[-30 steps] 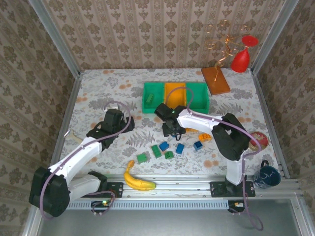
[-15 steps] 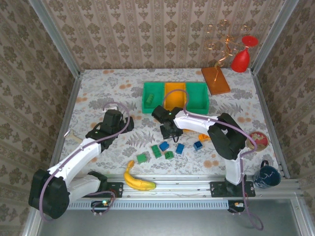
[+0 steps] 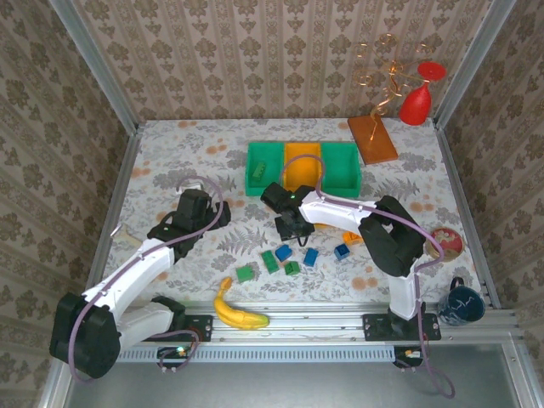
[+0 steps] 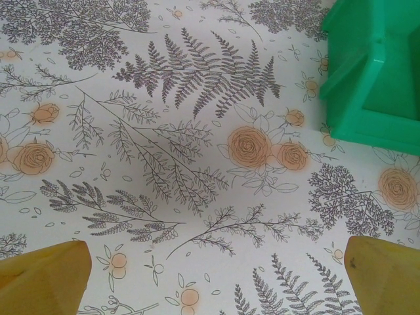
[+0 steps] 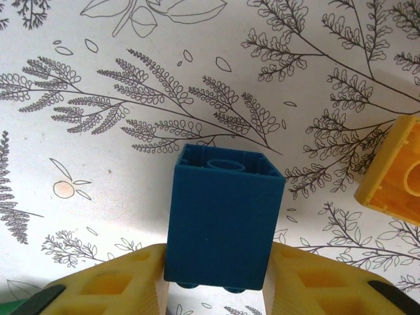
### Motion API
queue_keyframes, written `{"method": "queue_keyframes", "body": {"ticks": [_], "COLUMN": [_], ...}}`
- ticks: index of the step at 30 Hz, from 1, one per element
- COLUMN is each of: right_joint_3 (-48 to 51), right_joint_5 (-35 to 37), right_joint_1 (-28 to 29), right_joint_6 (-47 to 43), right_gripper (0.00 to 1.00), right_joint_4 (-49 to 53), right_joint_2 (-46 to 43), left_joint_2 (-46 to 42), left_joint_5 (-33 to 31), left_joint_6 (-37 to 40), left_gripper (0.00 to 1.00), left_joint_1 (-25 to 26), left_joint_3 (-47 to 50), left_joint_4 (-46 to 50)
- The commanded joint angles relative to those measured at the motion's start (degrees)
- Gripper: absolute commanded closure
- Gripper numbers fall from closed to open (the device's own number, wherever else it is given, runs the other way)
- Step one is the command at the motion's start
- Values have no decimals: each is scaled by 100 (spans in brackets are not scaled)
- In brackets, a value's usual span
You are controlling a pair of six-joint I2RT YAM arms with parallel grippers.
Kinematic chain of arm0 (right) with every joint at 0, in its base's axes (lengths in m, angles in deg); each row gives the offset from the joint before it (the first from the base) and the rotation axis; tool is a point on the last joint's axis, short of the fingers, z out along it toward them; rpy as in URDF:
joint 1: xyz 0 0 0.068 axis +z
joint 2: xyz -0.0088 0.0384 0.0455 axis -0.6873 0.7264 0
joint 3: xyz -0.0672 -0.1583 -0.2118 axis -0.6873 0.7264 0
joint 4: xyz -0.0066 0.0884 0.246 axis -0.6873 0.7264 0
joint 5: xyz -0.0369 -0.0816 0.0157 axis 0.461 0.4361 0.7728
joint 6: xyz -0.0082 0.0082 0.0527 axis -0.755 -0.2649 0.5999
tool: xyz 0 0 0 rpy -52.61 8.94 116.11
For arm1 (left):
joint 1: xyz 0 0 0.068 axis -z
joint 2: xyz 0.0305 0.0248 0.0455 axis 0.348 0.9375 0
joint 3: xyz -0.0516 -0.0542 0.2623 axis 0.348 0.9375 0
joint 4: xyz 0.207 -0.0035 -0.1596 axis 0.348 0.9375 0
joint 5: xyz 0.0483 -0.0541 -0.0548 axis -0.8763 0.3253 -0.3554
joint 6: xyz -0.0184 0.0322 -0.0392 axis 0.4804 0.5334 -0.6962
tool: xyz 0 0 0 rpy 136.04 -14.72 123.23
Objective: Sort the legos into containers by color
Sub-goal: Pick up the lego from the center of the table.
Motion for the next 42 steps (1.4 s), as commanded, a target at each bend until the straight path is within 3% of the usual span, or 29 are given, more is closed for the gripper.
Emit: {"method": "queue_keyframes", "body": {"ticks": [1, 11, 24, 34, 42], "right_joint_3": [-164, -474, -597, -1128, -1672], "right_joint_5": [88, 98, 293, 692, 629], "right_joint_1": [-21, -118, -143, -574, -1163], "right_joint_6": [50, 85, 2, -426, -694], "right_gripper": [56, 49, 77, 80, 81], "right_joint_4": [126, 18, 108, 314, 314], "right_joint_2": [113, 586, 144, -537, -457], "left_joint_2": [-66, -26, 85, 20, -100], "left_joint_5": [66, 110, 154, 160, 180], "left_joint_6": [-92, -75, -45, -13, 21], "left_gripper": [0, 0, 0, 0, 0], "left_joint_1": [-46, -45, -222, -295, -336], "left_joint_3": [73, 73, 12, 10, 17], "left_joint_4": [132, 129, 96, 140, 217]}}
